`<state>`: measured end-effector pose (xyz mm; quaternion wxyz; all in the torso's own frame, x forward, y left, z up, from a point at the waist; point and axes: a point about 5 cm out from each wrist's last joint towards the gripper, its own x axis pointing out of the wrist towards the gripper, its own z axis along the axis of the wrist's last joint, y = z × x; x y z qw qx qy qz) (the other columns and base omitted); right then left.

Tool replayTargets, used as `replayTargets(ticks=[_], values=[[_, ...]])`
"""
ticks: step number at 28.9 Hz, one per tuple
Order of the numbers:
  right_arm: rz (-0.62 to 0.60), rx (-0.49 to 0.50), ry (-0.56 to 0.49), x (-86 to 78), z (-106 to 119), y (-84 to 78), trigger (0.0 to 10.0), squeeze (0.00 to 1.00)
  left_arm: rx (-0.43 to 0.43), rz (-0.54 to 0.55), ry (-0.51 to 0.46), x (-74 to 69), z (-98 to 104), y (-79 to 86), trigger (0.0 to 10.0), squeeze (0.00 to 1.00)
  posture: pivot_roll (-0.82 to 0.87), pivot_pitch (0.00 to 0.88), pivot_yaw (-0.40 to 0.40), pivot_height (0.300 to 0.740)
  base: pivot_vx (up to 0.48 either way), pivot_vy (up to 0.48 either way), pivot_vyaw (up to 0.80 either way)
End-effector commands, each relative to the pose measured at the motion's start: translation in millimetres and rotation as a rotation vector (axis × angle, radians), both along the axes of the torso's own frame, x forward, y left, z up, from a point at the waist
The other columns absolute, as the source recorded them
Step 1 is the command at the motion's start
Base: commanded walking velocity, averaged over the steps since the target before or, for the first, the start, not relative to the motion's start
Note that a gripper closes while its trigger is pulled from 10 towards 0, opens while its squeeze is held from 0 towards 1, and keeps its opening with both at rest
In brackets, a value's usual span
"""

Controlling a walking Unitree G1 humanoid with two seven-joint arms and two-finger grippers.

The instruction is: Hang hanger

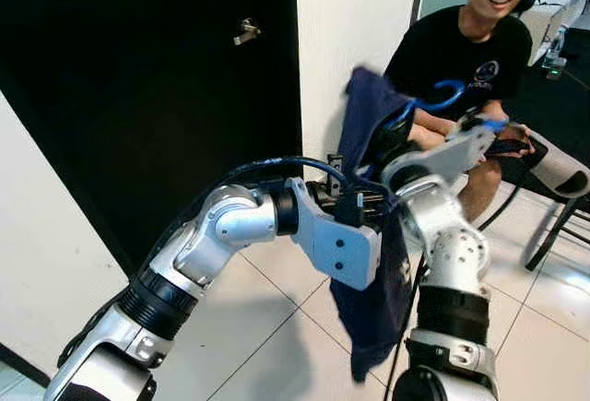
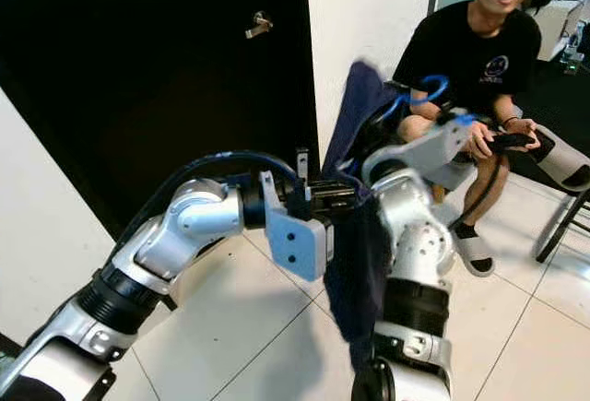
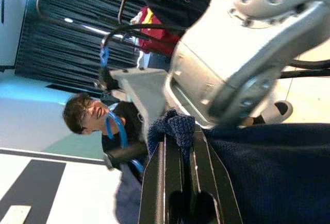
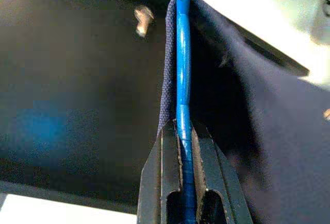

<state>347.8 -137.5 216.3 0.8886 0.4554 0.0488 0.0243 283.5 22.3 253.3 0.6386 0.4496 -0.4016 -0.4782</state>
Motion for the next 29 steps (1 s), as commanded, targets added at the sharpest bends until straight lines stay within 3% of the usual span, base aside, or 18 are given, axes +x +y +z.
replayTargets(ticks=[1,2,4,6,9,10,12,14,17,18,21,22,23,24,25,26,28,29], values=[[0.037,-0.057,0.029,-1.2,-3,10.1,10.0,0.00,-0.007,0.022,-0.033,2.0,7,1.0,10.0,0.00,-0.01,0.037,0.036,0.740,0.000,0.000,0.00],[0.063,-0.146,0.050,-2.1,-6,11.6,10.0,0.00,-0.002,0.033,-0.022,1.7,6,-0.3,10.0,0.00,-0.01,0.040,0.029,0.740,0.000,0.000,0.00],[0.063,-0.146,0.050,-2.1,-6,11.6,10.0,0.00,-0.002,0.033,-0.022,1.7,6,-0.3,10.0,0.00,-0.01,0.040,0.029,0.740,0.000,0.000,0.00],[0.143,-0.260,0.060,-3.9,-11,17.0,10.0,0.00,0.023,0.000,0.083,-6.3,-5,-7.6,10.0,0.00,0.00,0.044,0.021,0.740,0.000,0.000,0.00],[0.143,-0.260,0.060,-3.9,-11,17.0,10.0,0.00,0.023,0.000,0.083,-6.3,-5,-7.6,10.0,0.00,0.00,0.044,0.021,0.740,0.000,0.000,0.00],[0.180,-0.302,0.061,-4.7,-13,18.5,10.0,0.00,0.013,-0.024,0.139,-12.0,-9,-11.1,10.0,1.00,0.00,0.046,0.020,0.740,0.000,0.000,0.00],[0.180,-0.302,0.061,-4.7,-13,18.5,10.0,0.00,0.013,-0.024,0.139,-12.0,-9,-11.1,10.0,1.00,0.00,0.046,0.020,0.740,0.000,0.000,0.00],[0.279,-0.411,0.031,-8.5,-16,15.9,10.0,0.00,0.039,-0.122,0.351,-30.4,-25,-13.3,10.0,1.00,0.01,0.048,0.019,0.740,0.000,0.000,0.00],[0.279,-0.411,0.031,-8.5,-16,15.9,10.0,0.00,0.039,-0.122,0.351,-30.4,-25,-13.3,10.0,1.00,0.01,0.048,0.019,0.740,0.000,0.000,0.00],[0.342,-0.474,0.006,-12.4,-17,11.0,10.0,0.00,0.052,-0.159,0.435,-36.2,-30,-9.0,10.0,1.00,0.01,0.048,0.019,0.740,0.000,0.000,0.00],[0.342,-0.474,0.006,-12.4,-17,11.0,10.0,0.00,0.052,-0.159,0.435,-36.2,-30,-9.0,10.0,1.00,0.01,0.048,0.019,0.740,0.000,0.000,0.00],[0.398,-0.542,-0.017,-16.9,-17,3.0,10.0,0.00,0.034,-0.151,0.490,-32.9,-29,-0.5,10.0,1.00,0.01,0.048,0.020,0.740,0.000,0.000,0.00],[0.398,-0.542,-0.017,-16.9,-17,3.0,10.0,0.00,0.034,-0.151,0.490,-32.9,-29,-0.5,10.0,1.00,0.01,0.048,0.020,0.740,0.000,0.000,0.00],[0.444,-0.605,-0.034,-22.5,-17,-14.4,10.0,0.00,-0.004,-0.084,0.503,-17.7,-21,17.8,10.0,1.00,0.01,0.044,0.019,0.740,0.000,0.000,0.00],[0.444,-0.605,-0.034,-22.5,-17,-14.4,10.0,0.00,-0.004,-0.084,0.503,-17.7,-21,17.8,10.0,1.00,0.01,0.044,0.019,0.740,0.000,0.000,0.00],[0.473,-0.655,-0.047,-27.8,-15,-31.3,10.0,0.00,-0.058,-0.019,0.499,-2.7,-10,36.8,10.0,1.00,0.00,0.043,0.021,0.740,0.000,0.000,0.00],[0.529,-0.722,-0.076,-38.8,-10,-55.1,10.0,0.00,-0.157,0.036,0.500,14.3,14,66.0,10.0,1.00,0.00,0.043,0.025,0.740,0.000,0.000,0.00],[0.529,-0.722,-0.076,-38.8,-10,-55.1,10.0,0.00,-0.157,0.036,0.500,14.3,14,66.0,10.0,1.00,0.00,0.043,0.025,0.740,0.000,0.000,0.00]])
